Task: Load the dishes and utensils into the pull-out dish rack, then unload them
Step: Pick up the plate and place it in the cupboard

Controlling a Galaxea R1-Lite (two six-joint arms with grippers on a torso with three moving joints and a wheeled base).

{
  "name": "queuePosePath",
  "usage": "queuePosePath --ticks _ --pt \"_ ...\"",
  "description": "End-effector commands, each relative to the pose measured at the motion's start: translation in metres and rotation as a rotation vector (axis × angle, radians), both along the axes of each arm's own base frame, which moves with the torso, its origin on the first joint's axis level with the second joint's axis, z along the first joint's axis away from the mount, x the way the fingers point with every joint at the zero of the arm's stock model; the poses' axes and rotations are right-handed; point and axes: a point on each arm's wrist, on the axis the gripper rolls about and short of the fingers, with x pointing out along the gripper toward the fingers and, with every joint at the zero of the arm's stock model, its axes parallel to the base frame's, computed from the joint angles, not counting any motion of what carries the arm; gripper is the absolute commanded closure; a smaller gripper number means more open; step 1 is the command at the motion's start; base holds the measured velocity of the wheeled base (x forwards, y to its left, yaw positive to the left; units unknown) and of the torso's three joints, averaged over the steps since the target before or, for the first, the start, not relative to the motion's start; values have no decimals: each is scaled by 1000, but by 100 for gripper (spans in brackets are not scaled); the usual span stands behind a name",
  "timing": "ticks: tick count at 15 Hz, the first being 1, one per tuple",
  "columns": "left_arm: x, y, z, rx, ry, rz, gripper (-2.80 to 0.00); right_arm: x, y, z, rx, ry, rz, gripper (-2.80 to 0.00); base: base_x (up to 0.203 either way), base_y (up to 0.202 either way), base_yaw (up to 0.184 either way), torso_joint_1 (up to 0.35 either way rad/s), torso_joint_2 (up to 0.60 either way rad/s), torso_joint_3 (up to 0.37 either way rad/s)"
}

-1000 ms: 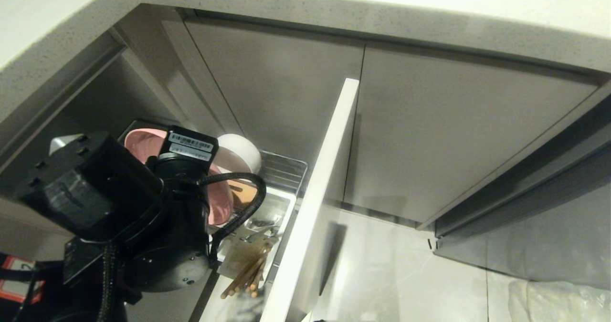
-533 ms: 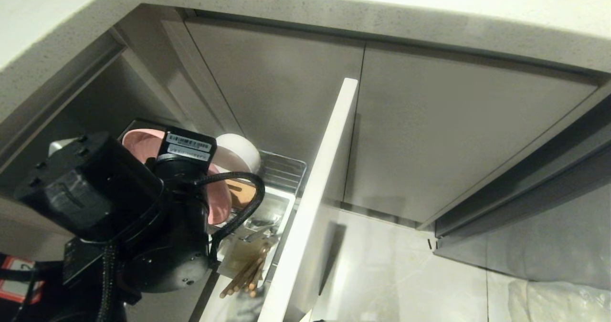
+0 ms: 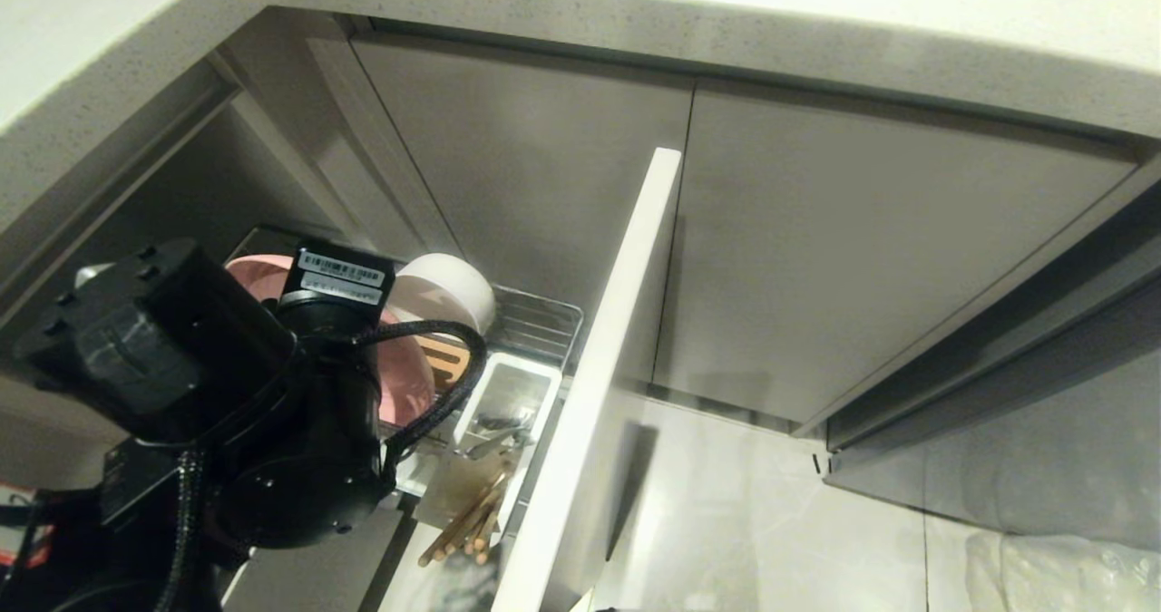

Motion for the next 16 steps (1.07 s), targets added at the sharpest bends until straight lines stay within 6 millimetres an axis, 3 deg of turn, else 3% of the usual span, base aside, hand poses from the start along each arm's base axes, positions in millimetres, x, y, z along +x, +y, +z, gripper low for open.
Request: queuePosePath --ticks 1,9,16 --pt "-1 2 2 -14 -8 11 0 0 0 0 0 0 0 0 0 0 0 0 0 0" --pt "-2 13 7 -56 -32 44 0 0 0 0 0 0 0 0 0 0 0 0 0 0" --pt "4 9 -23 -63 90 36 0 0 0 0 0 0 0 0 0 0 0 0 0 0"
